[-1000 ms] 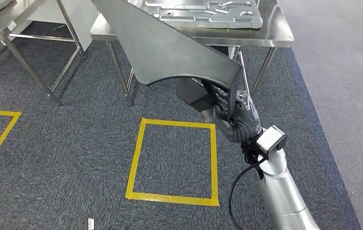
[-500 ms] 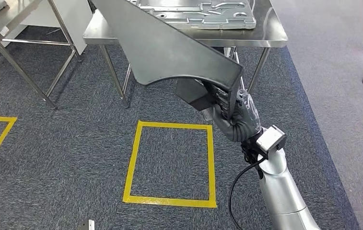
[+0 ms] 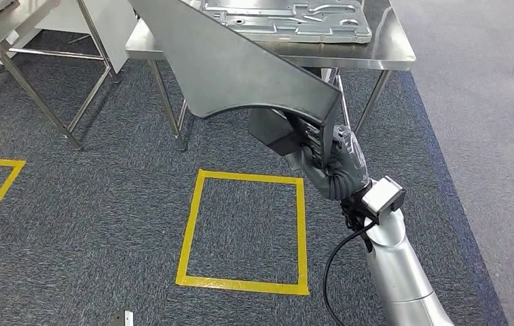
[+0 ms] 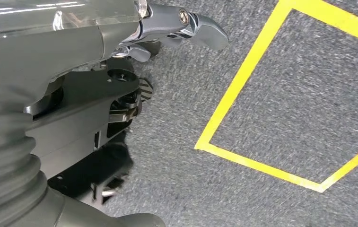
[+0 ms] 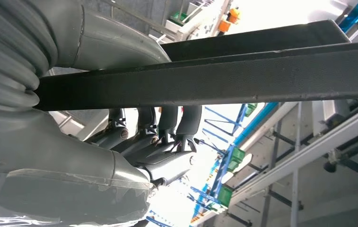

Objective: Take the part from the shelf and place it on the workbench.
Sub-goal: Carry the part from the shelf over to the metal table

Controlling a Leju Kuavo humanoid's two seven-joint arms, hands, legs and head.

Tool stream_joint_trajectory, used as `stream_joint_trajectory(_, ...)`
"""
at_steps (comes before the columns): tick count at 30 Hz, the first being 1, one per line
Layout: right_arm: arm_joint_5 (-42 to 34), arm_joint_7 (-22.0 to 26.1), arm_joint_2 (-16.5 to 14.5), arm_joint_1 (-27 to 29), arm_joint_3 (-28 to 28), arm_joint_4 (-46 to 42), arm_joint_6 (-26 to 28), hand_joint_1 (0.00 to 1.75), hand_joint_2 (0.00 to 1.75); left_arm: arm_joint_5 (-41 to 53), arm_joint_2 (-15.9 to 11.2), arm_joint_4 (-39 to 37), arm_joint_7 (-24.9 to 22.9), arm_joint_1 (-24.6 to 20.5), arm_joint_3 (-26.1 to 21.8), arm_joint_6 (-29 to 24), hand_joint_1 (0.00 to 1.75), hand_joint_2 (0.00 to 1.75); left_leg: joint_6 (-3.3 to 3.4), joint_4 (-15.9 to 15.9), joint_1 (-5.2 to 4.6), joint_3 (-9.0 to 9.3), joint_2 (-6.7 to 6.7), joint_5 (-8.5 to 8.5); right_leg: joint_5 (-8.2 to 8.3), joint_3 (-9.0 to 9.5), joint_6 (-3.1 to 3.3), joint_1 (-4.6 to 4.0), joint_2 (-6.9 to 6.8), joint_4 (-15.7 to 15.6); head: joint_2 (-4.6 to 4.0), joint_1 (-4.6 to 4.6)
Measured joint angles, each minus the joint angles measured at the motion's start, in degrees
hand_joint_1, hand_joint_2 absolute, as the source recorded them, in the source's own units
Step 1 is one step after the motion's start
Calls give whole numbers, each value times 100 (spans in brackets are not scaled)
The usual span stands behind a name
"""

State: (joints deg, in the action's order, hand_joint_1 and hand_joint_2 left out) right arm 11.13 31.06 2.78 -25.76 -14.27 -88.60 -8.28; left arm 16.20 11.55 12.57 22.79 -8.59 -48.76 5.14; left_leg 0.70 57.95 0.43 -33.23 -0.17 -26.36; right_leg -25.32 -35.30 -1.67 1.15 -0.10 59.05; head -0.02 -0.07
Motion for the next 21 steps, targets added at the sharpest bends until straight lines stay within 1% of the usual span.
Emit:
stream_joint_trajectory(1,0,0,0,-1,0,1,0,175,175,-1,-1,0,1,0,0,0,0,175,-8,1,-5,-6,0,-3,-33,10,7,-7,0,-13,-1,-2)
stream_joint_trajectory(2,0,0,0,-1,0,1,0,175,175,-1,-1,0,1,0,0,0,0,175,-11,5,-10,-7,0,-4,-28,12,6,-13,1,-15,-1,-2)
stream_joint_trajectory(4,1,0,-1,0,0,-1,0,175,175,-1,-1,0,2,-3,0,0,0,175,-41,14,-16,-11,-1,-12,-4,5,36,-30,12,-28,0,-5)
stream_joint_trajectory(6,2,0,-1,-5,0,-3,-1,175,175,-1,-1,0,3,-5,0,0,0,175,-127,62,-10,-24,1,-69,23,16,123,-19,28,-72,2,-8)
stream_joint_trajectory(7,2,0,-1,-12,0,-3,-1,175,175,-1,-1,0,4,-6,0,1,0,175,-169,196,-3,-78,3,-162,25,27,166,-10,29,-91,2,-15)
stream_joint_trajectory(8,2,0,-2,-19,0,-3,-2,175,175,-1,-1,0,4,-6,0,1,0,175,-210,442,6,-189,4,-304,27,40,207,-1,29,-107,2,-21)
stream_joint_trajectory(10,2,0,-2,-26,0,-3,-4,175,175,-2,-2,0,6,0,0,2,0,175,-245,1196,16,-554,4,-636,15,45,242,-14,25,-106,2,-33)
stream_joint_trajectory(11,2,0,-2,-21,0,-2,-5,175,175,-3,-2,0,7,8,0,3,0,175,-253,1497,19,-715,4,-714,10,47,249,-22,26,-104,2,-33)
stream_joint_trajectory(12,2,0,-2,-17,0,-2,-5,175,175,-4,-3,0,7,14,0,5,0,175,-253,1618,19,-796,4,-690,3,52,254,-28,31,-102,2,-33)
stream_joint_trajectory(13,2,0,-2,-13,0,-1,-5,175,175,-5,-3,0,8,18,0,7,0,175,-242,1506,19,-767,4,-552,-5,62,254,-34,37,-100,2,-33)
stream_joint_trajectory(14,2,0,-2,-13,0,-1,-4,175,175,-5,-3,0,10,19,0,8,0,175,-220,1186,18,-635,4,-335,-15,78,248,-39,45,-98,2,-33)
stream_joint_trajectory(15,2,0,-2,-15,0,-1,-4,175,175,-5,-3,0,14,17,0,9,0,175,-188,774,15,-456,2,-130,-28,96,237,-42,51,-97,1,-33)
stream_joint_trajectory(16,2,0,-2,-17,0,-1,-4,175,175,-5,-4,0,18,14,0,10,0,175,-156,403,2,-288,1,7,-41,107,219,-53,56,-93,1,-31)
stream_joint_trajectory(17,2,0,-2,-18,0,-1,-4,175,175,-5,-5,0,20,13,0,11,0,175,-129,160,-11,-175,-2,73,-47,110,195,-60,59,-92,1,-31)
stream_joint_trajectory(18,3,0,-2,-17,0,-1,-4,175,175,-5,-7,0,22,14,0,12,0,175,-105,48,-26,-123,-5,72,-51,108,167,-64,60,-94,1,-29)
stream_joint_trajectory(19,3,0,-2,-17,0,-2,-4,175,175,-7,-8,0,22,17,-1,13,0,175,-84,24,-38,-110,-8,57,-50,106,135,-67,61,-100,1,-28)
stream_joint_trajectory(21,4,0,-2,-20,0,-5,-4,175,175,-13,-7,0,23,20,-3,14,0,175,-21,-17,-18,-82,-10,75,-78,110,72,-65,53,-86,1,-27)
